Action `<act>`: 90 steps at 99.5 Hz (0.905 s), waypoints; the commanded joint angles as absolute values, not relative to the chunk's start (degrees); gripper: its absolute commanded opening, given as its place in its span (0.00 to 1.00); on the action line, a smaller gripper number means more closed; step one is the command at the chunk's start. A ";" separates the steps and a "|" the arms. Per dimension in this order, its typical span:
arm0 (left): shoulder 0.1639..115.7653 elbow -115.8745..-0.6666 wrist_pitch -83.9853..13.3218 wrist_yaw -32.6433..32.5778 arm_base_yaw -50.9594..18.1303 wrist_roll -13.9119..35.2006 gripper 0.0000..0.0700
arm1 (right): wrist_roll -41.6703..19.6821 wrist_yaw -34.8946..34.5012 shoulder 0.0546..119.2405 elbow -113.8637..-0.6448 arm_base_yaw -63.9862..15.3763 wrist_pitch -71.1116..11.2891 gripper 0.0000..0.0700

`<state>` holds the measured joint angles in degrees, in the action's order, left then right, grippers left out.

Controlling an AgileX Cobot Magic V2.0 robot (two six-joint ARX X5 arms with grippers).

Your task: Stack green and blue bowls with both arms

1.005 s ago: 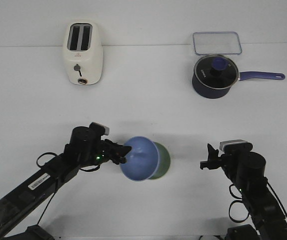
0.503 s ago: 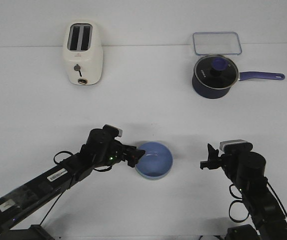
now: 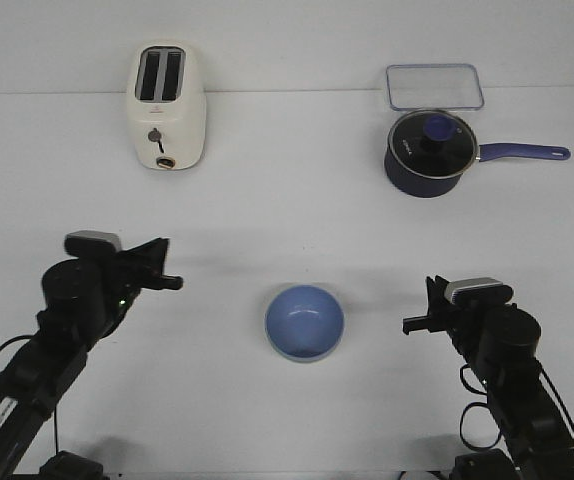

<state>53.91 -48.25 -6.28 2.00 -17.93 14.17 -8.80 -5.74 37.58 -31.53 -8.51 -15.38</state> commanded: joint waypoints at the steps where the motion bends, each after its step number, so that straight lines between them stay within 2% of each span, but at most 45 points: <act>1: 51.33 -48.90 -10.28 -2.59 -15.49 5.78 0.02 | -8.51 -4.34 35.62 -31.38 -8.60 -14.61 0.00; 7: 47.53 -47.37 -11.31 -3.46 -12.60 2.44 0.02 | -7.90 -3.38 32.60 -30.72 -8.60 -13.82 0.00; 14: 41.56 -42.94 -7.97 -3.44 -9.54 0.82 0.02 | -6.90 -2.52 27.38 -28.62 -8.54 -11.00 0.00; 30: 25.04 -27.73 6.22 -3.44 -4.93 1.15 0.02 | -5.85 -1.04 17.45 -22.11 -8.56 -4.73 0.00; 40: 18.74 -22.35 9.78 -3.44 -3.70 1.13 0.02 | -5.93 -0.80 15.31 -20.56 -8.56 -4.14 0.00; 51: 16.32 -21.89 8.71 -3.44 -3.55 1.13 0.02 | -5.82 2.02 15.31 -20.58 -8.56 -3.31 0.00; 90: 14.85 -21.91 9.06 -3.44 -3.55 1.10 0.02 | -5.85 1.93 15.31 -20.58 -8.56 -3.03 0.00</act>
<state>14.83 -21.30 8.36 -3.25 -3.60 2.00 -6.22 1.76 15.25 -20.38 -8.51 -3.75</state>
